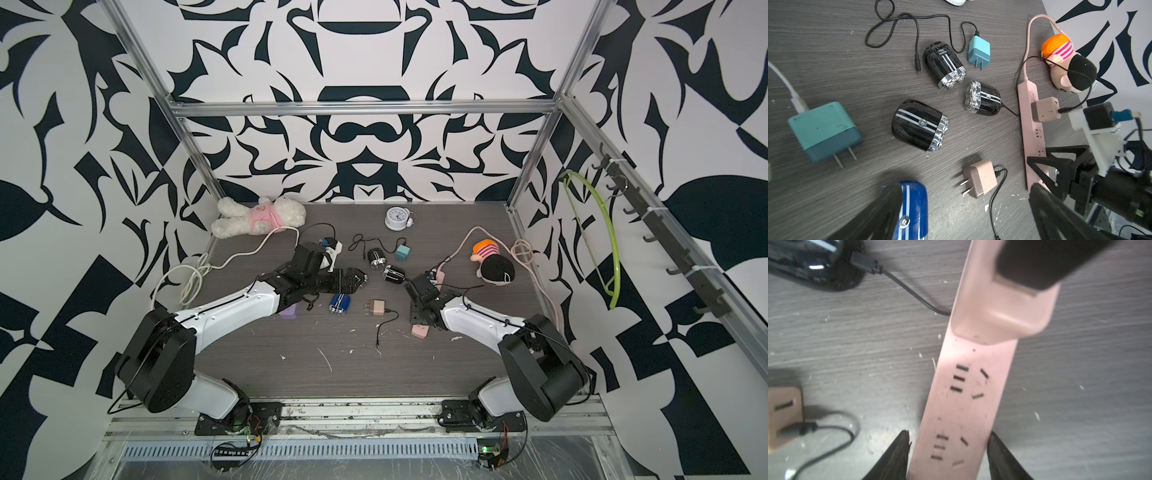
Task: Unplug the electric shaver
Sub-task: Move the socket to the center of the board.
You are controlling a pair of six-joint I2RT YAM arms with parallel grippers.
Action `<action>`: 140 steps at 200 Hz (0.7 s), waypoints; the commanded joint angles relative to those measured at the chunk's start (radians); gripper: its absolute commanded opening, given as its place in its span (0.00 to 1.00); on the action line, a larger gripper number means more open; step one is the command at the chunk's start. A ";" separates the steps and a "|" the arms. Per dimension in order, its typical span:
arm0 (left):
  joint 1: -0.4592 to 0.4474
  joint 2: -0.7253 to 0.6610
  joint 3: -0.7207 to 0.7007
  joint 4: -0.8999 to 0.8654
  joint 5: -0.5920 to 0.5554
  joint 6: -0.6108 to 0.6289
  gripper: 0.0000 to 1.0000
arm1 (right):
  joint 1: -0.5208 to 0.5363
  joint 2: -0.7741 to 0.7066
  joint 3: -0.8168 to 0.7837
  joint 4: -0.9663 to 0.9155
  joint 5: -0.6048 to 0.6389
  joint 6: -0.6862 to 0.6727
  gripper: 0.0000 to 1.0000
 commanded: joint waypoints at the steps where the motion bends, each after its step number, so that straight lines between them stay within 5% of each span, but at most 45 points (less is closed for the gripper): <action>1: 0.005 0.017 0.029 0.027 0.037 0.030 0.99 | -0.017 -0.065 -0.023 -0.103 0.014 -0.003 0.59; 54: -0.006 0.072 0.086 0.038 0.144 0.143 0.99 | -0.064 -0.075 -0.039 -0.206 0.000 -0.022 0.62; 109: -0.035 0.213 0.284 -0.103 0.256 0.493 0.99 | -0.079 -0.201 -0.045 -0.233 -0.054 -0.019 0.65; 140: -0.052 0.305 0.426 -0.237 0.213 0.641 0.99 | -0.088 -0.325 -0.030 -0.260 -0.132 -0.026 0.71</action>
